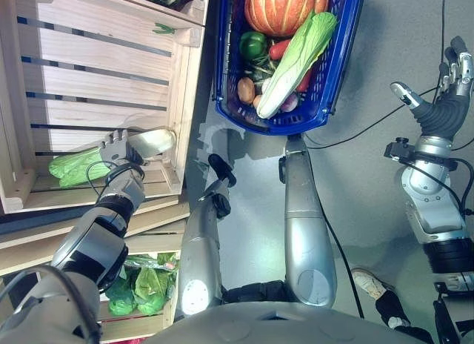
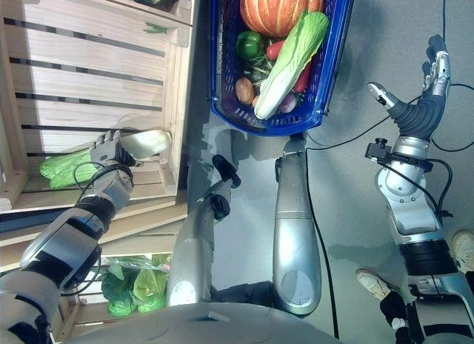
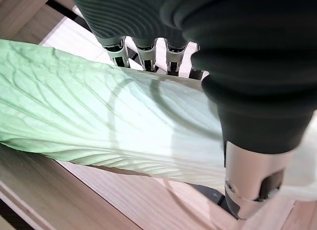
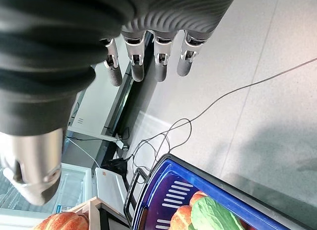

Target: Pick up fruits and vegetables into the basket

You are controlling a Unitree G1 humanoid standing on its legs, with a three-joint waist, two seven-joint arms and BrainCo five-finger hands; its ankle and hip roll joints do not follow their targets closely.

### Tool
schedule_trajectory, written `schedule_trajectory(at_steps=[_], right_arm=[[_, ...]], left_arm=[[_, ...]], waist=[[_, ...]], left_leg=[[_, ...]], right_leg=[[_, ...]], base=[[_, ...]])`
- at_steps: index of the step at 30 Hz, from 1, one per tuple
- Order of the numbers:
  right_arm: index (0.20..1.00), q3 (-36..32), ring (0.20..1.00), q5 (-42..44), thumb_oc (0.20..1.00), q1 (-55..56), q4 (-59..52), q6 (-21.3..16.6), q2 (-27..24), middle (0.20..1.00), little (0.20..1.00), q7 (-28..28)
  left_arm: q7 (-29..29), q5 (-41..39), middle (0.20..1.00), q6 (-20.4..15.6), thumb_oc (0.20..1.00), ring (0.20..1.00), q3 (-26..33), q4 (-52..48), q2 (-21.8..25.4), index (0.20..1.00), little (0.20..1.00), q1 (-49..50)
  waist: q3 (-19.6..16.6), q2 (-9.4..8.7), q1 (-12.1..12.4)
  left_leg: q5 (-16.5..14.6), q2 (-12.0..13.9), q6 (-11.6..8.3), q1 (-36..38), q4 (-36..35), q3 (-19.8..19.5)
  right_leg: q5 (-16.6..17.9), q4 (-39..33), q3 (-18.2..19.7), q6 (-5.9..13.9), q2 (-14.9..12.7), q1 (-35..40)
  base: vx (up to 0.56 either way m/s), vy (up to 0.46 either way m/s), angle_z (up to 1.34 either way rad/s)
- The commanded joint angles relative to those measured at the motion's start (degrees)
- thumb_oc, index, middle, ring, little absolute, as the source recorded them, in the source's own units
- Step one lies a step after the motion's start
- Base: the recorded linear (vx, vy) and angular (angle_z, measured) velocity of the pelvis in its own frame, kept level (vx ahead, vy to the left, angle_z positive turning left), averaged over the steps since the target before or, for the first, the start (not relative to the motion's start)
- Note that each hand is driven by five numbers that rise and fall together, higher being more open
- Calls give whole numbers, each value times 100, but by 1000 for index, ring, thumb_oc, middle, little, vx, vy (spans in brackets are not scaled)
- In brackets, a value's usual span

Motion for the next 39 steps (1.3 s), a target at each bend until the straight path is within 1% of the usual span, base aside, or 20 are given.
schedule_trajectory(at_steps=[1,4,7,8,10,11,14,17,18,22,25,28,29,30,31,32,33,34,35,39], right_arm=[[1000,-37,1000,-79,1000,164,-396,-153,29,1000,1000,-138],[1000,-42,1000,-59,1000,129,-400,-114,16,1000,1000,-138],[1000,-2,1000,-19,1000,48,-375,-100,-53,1000,1000,-162],[1000,9,1000,5,1000,17,-341,-127,-77,1000,1000,-161],[1000,39,1000,50,1000,-32,-305,-185,-122,1000,1000,-164],[1000,67,1000,66,1000,-64,-283,-236,-128,1000,1000,-167],[1000,126,1000,78,1000,-62,-209,-441,-98,1000,1000,-171],[1000,181,1000,196,1000,-58,-210,-565,-71,1000,1000,-120],[1000,196,1000,265,1000,-53,-200,-650,-44,1000,1000,-80],[1000,202,1000,423,1000,-15,-215,-997,81,1000,1000,39],[1000,178,1000,354,1000,36,-301,-1067,118,1000,1000,13],[1000,128,1000,249,1000,123,-410,-1092,114,1000,1000,-25],[1000,116,1000,212,1000,149,-433,-1101,116,1000,1000,-48],[1000,97,1000,204,1000,178,-449,-1122,115,1000,1000,-52],[1000,76,1000,197,1000,207,-461,-1147,120,1000,1000,-56],[1000,71,1000,175,1000,218,-466,-1169,127,1000,1000,-73],[1000,47,1000,116,1000,237,-494,-1209,134,1000,1000,-93],[1000,42,1000,104,1000,246,-507,-1217,132,1000,1000,-100],[1000,24,1000,78,1000,274,-527,-1263,128,1000,1000,-94],[1000,-32,1000,40,1000,330,-631,-1260,110,1000,1000,30]], left_arm=[[-437,-348,1000,50,1000,1000,283,732,-74,1000,1000,793],[-249,-9,1000,143,1000,1000,198,742,-170,1000,1000,892],[150,792,1000,592,1000,1000,-67,696,-139,1000,1000,908],[280,1117,1000,852,1000,1000,-222,620,-95,1000,1000,889],[348,1367,1000,1203,1000,1000,-414,552,-33,1000,1000,824],[309,1477,1000,1428,1000,1000,-506,543,-13,1000,1000,767],[254,1772,1000,1927,1000,1000,-694,520,3,1000,1000,680],[103,2190,1000,2303,1000,1000,-827,521,4,1000,1000,614],[-7,2414,1000,2473,1000,1000,-883,529,3,1000,1000,607],[-422,3235,1000,2930,1000,1000,-1067,501,10,1000,1000,668],[-624,3318,1000,3076,1000,1000,-1095,429,44,1000,1000,754],[-599,3338,1000,3226,1000,1000,-1093,318,67,1000,1000,955],[-639,3309,802,3248,802,802,-1088,303,66,802,802,1005],[-578,3213,369,3228,369,369,-1073,277,70,369,369,1069],[-497,3141,200,3221,200,200,-1047,245,62,200,200,1124],[-445,3044,200,3192,200,200,-1021,219,52,200,200,1152],[-252,2661,200,3056,200,200,-982,196,64,200,200,1170],[-154,2524,200,3009,200,200,-967,195,68,200,200,1170],[186,2008,200,2818,200,200,-890,196,82,200,200,1161],[477,1273,200,2393,200,200,-645,256,111,200,200,1066]], waist=[[-132,90,-211],[-132,87,-193],[-132,89,-183],[-132,99,-177],[-132,100,-184],[-132,96,-188],[-132,86,-191],[-132,82,-190],[-132,82,-185],[-132,87,-165],[-132,100,-140],[-132,140,-104],[-132,150,-96],[-132,158,-85],[-132,164,-73],[-132,169,-65],[-132,170,-58],[-132,170,-57],[-132,166,-56],[-132,133,-64]], left_leg=[[-237,-57,46,-741,637,-221],[-223,-66,43,-759,623,-241],[-212,-71,34,-814,597,-243],[-218,-74,31,-832,597,-246],[-233,-70,33,-868,615,-240],[-251,-62,39,-911,649,-233],[-277,-43,40,-1025,727,-231],[-282,-36,45,-1075,745,-234],[-284,-33,44,-1102,753,-231],[-285,-15,39,-1191,769,-227],[-287,-7,35,-1224,773,-229],[-287,-23,37,-1278,787,-258],[-295,-26,40,-1299,799,-269],[-299,-26,41,-1311,808,-278],[-297,-29,44,-1320,811,-290],[-296,-31,46,-1326,811,-299],[-291,-32,48,-1321,799,-307],[-286,-33,47,-1318,795,-310],[-272,-33,50,-1296,782,-316],[-236,-40,42,-1166,738,-350]], right_leg=[[-431,-88,-45,319,21,128],[-423,-100,-62,313,31,117],[-406,-123,-54,302,52,54],[-407,-118,-46,303,57,29],[-405,-118,-36,302,56,-13],[-409,-100,-28,298,55,-58],[-408,-69,-16,295,50,-153],[-391,-81,-10,292,47,-195],[-382,-94,-13,293,39,-215],[-356,-104,-38,299,23,-292],[-352,-115,-58,305,15,-312],[-365,-80,-61,291,30,-367],[-377,-60,-57,286,36,-387],[-386,-44,-57,280,38,-397],[-392,-35,-58,273,40,-402],[-397,-31,-61,270,42,-403],[-407,-31,-74,268,44,-390],[-407,-28,-75,266,48,-387],[-410,-19,-82,263,58,-367],[-437,-14,-106,249,75,-213]], base=[[0,0,0],[0,0,0],[0,0,0],[0,0,0],[5,1,2],[0,0,0],[0,0,0],[0,0,0],[0,0,0],[-5,-19,0],[-2,-12,0],[0,0,0],[0,0,0],[0,0,0],[0,0,0],[0,0,0],[0,0,0],[0,0,0],[0,0,0],[0,0,0]])
